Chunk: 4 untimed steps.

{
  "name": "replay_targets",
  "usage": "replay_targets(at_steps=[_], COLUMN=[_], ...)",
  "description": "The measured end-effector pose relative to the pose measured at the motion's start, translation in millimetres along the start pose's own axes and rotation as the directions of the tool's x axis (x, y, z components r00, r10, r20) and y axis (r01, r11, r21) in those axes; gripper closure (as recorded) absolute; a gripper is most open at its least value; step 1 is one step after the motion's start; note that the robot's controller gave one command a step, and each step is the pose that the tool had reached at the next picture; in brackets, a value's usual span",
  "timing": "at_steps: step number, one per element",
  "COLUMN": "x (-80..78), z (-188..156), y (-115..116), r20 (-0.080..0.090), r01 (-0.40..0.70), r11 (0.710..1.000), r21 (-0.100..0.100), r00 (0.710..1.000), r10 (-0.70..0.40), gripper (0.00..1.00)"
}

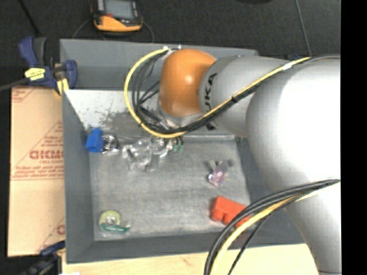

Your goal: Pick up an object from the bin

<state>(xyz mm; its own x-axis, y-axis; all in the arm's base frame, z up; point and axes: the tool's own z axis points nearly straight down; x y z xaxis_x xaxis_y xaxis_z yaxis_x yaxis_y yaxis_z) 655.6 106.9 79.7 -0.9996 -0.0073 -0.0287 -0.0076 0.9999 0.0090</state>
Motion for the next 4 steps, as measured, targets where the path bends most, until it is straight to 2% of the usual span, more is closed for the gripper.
replay_targets(at_steps=[1, 2, 3, 4], x=[-1.1, -1.7, -6.1, -8.7], z=[0.2, -0.6, -61.5, -110.3], y=[2.9, 1.6, 1.2, 1.2], r20=[-0.002, -0.002, -0.019, -0.023], r01=[-0.011, -0.011, -0.011, -0.011], r11=[1.0, 1.0, 1.0, 1.0], r21=[0.002, 0.006, 0.009, 0.009], r00=[1.0, 1.0, 1.0, 1.0], r10=[0.011, 0.011, 0.011, 0.012], gripper=[0.0, 1.0, 1.0, 1.0])
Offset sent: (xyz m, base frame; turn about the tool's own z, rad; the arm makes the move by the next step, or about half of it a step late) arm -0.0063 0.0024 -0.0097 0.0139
